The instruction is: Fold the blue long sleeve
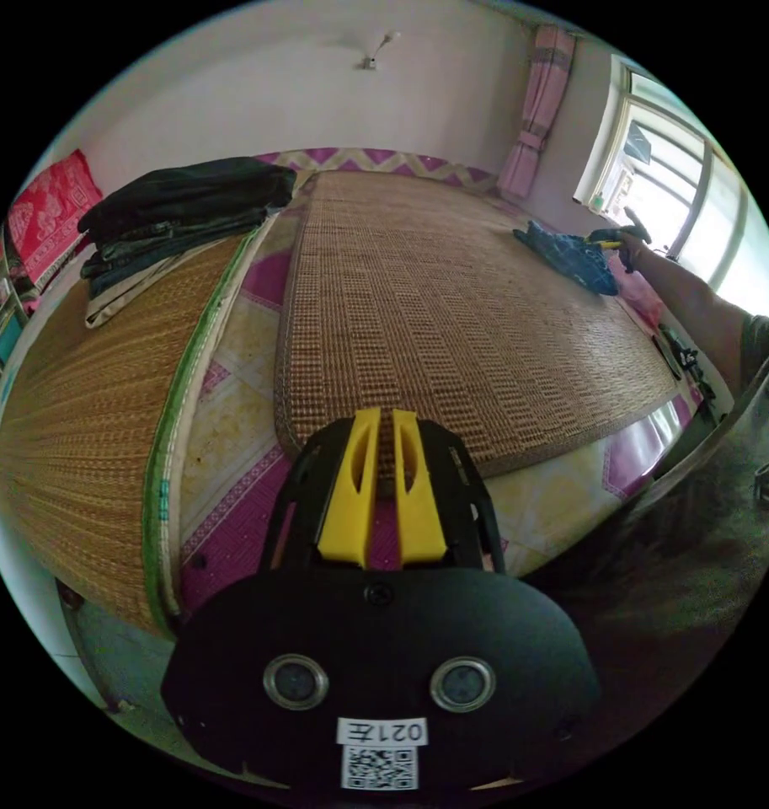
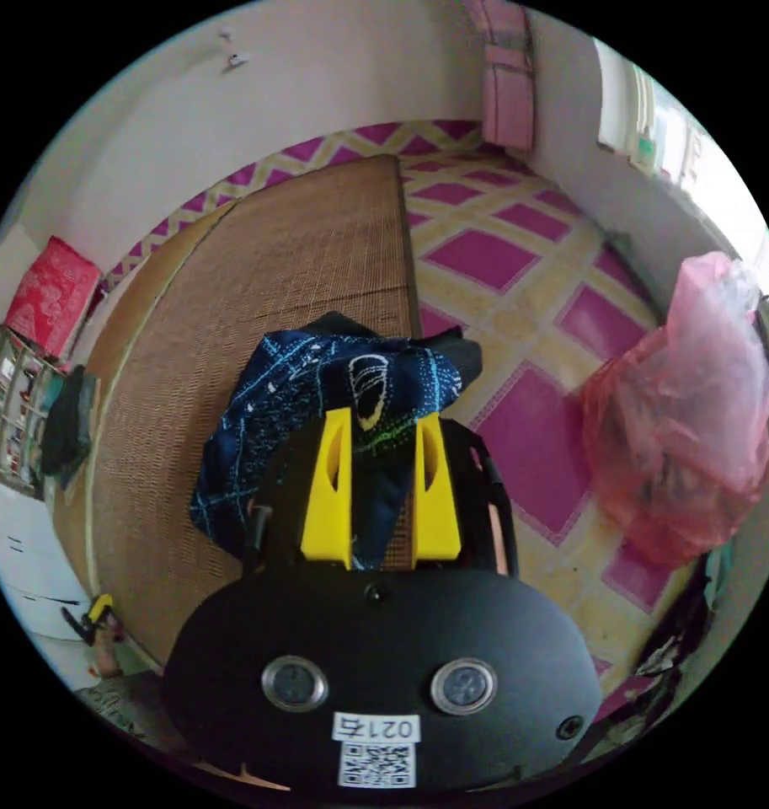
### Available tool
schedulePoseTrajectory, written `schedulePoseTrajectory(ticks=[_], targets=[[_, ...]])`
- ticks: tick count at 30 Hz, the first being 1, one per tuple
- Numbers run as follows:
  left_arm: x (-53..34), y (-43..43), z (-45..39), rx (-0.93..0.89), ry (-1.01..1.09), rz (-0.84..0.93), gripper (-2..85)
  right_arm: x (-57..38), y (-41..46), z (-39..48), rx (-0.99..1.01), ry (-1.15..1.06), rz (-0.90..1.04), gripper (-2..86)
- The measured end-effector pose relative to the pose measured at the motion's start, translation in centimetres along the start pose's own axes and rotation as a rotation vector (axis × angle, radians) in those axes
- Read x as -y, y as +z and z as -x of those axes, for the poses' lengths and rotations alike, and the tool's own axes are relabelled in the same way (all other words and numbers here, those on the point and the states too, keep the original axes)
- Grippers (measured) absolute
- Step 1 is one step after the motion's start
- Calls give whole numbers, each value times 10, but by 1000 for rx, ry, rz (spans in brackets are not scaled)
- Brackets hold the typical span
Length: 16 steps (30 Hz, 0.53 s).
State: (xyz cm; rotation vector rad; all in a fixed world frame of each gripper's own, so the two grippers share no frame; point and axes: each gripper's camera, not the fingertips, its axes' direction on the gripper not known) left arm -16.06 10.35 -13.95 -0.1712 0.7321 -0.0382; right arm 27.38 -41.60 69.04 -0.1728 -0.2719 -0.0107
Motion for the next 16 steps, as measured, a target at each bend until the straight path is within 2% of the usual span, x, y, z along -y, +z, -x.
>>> schedulePoseTrajectory(ticks=[2,5,7,10,12,16], targets=[[-1,-7,3,-12,-6,-8,1,-17,-17,35,-140,-51,-63,136],[-2,-19,7,-30,-13,-14,0,-54,-66,89,-351,-72,-256,144],[-1,-27,7,-23,-5,-16,-1,-75,-92,122,-362,-129,-340,135],[-1,-42,9,-21,5,-28,-6,-115,-125,192,-259,-258,-441,103],[-1,-56,11,-38,11,-39,-8,-155,-138,262,-91,-394,-520,63],[-5,-89,15,-47,28,-88,-9,-216,-115,385,230,-540,-566,78]])
